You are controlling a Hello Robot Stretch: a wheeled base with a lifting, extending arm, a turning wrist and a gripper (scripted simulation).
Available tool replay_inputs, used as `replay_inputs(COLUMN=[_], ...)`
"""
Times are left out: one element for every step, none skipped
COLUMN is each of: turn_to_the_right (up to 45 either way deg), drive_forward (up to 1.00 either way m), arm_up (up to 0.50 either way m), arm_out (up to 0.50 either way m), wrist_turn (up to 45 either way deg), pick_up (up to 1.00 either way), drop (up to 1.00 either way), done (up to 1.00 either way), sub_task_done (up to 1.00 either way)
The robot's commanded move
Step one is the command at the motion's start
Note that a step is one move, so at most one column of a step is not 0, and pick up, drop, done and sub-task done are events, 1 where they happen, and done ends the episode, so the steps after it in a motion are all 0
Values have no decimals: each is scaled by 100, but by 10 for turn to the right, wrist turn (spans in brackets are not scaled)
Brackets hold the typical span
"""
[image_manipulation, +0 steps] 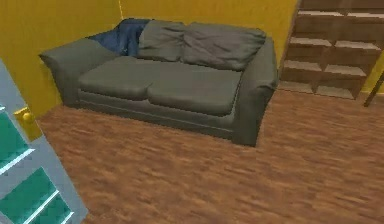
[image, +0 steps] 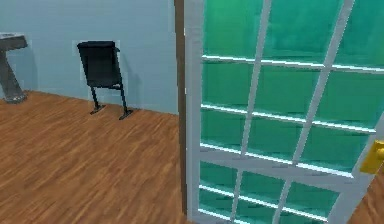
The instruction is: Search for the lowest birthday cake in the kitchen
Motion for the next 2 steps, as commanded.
replay_inputs(turn_to_the_right=[0,-450], drive_forward=[45,0], arm_up=[0,0], arm_out=[0,0], wrist_turn=[0,0], pick_up=[0,0], drop=[0,0], done=[0,0], sub_task_done=[0,0])
